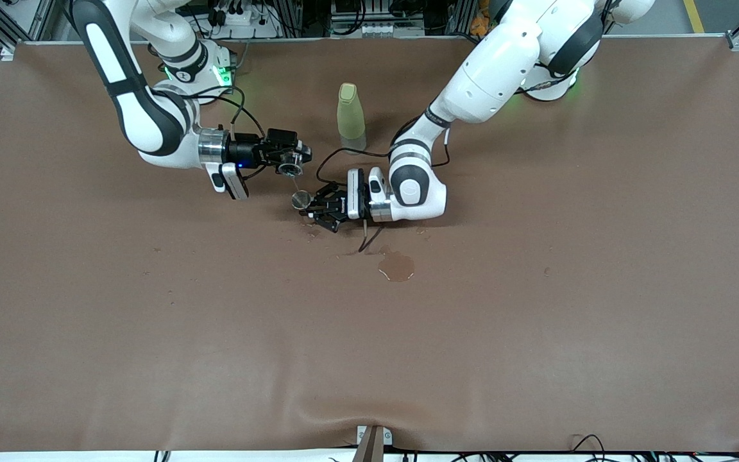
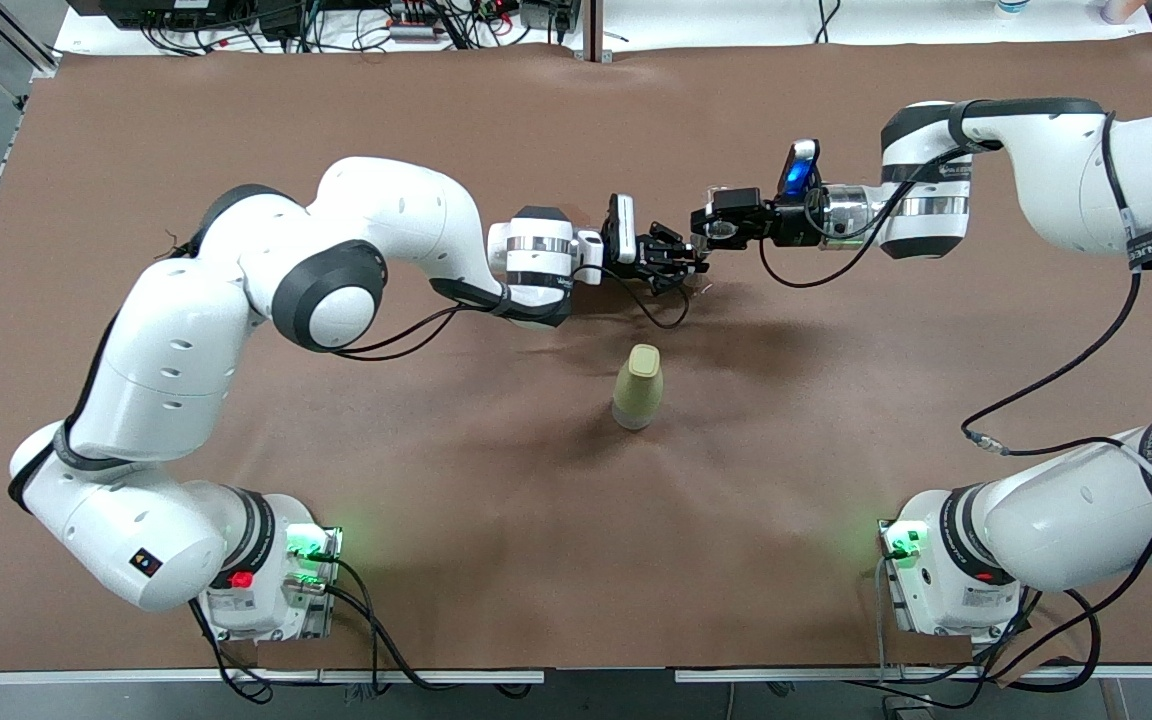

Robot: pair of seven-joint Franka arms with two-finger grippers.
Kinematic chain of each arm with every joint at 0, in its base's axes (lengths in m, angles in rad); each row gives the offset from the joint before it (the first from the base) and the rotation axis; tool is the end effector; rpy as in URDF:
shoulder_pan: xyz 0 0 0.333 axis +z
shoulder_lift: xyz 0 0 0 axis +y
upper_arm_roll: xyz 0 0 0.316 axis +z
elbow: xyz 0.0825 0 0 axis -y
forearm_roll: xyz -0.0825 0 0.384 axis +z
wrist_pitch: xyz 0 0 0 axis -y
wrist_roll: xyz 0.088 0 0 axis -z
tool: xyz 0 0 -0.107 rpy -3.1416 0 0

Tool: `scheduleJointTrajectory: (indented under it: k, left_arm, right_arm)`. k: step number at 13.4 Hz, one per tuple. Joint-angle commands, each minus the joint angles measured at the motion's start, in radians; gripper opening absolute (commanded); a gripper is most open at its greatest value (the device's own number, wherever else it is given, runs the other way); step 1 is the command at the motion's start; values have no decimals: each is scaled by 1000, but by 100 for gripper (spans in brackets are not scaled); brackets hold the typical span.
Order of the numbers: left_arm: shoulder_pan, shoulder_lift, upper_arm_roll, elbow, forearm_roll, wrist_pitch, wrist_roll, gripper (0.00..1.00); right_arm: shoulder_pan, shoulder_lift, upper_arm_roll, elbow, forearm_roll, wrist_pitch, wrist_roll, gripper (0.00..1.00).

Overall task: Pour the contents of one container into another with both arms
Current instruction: 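Tilt the beaker with the right gripper, pouring into the jigger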

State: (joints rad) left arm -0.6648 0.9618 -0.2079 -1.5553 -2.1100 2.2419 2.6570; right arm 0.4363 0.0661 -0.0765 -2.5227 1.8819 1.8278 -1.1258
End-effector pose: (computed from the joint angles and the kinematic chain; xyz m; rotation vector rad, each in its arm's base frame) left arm 0.4427 -0.5355 0.0965 1.3347 -1.2790 1.0944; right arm 0.3989 0.2323 0.2765 -1.6367 -0.0369 -0.0906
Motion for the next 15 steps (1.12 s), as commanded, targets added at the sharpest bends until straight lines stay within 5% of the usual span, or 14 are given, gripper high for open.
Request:
scheduleJointTrajectory:
  k: [1, 15]
  left_arm:
    - [14, -37, -13, -43, -36, -7, 37, 0]
    - [14, -37, -13, -43, -36, -7, 37, 0]
  right_arm:
    - [-13, -12, 9, 2, 19, -1, 31, 0]
    - [-13, -12, 9, 19, 19, -1, 193, 0]
